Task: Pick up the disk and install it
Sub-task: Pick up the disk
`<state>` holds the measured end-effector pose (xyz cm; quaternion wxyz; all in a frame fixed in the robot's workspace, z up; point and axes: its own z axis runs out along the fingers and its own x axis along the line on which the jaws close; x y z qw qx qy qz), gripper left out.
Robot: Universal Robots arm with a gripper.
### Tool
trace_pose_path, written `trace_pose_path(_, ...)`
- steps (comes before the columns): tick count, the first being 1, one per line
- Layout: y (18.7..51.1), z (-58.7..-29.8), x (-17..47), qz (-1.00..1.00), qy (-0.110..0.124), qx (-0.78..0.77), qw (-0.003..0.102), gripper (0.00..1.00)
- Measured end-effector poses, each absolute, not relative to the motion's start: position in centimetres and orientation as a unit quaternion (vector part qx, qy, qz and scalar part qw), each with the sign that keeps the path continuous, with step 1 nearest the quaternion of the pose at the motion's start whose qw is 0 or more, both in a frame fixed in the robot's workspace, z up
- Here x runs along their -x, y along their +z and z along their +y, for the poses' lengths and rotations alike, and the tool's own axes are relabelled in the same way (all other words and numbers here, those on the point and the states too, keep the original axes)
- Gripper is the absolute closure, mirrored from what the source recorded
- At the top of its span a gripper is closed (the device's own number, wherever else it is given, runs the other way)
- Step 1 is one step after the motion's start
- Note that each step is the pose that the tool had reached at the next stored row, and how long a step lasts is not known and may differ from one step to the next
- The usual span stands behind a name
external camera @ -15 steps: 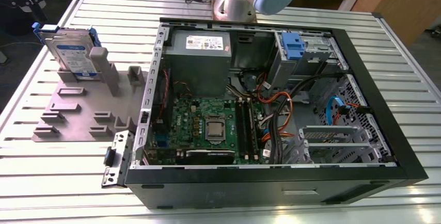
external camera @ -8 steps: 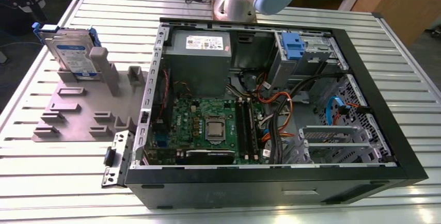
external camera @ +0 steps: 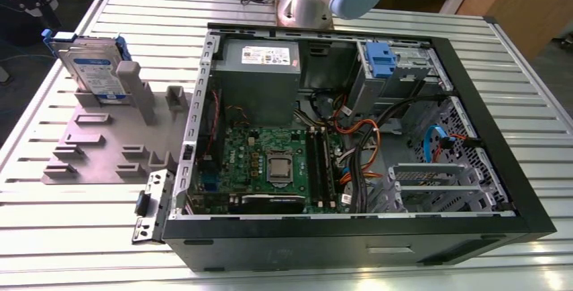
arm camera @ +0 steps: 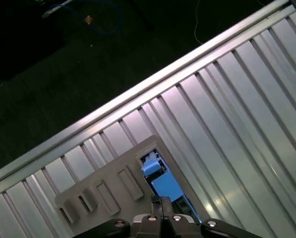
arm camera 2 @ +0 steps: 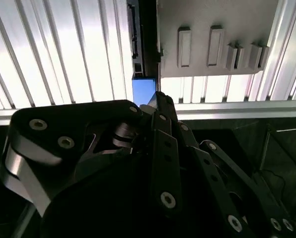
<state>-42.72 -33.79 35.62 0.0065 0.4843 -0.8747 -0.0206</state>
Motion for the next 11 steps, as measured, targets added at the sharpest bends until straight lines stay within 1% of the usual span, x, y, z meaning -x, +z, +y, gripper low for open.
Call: trace_pose_path(11,35.62,-33.79,42.72,-0.837,-0.02,-0.547,0.008,0.89)
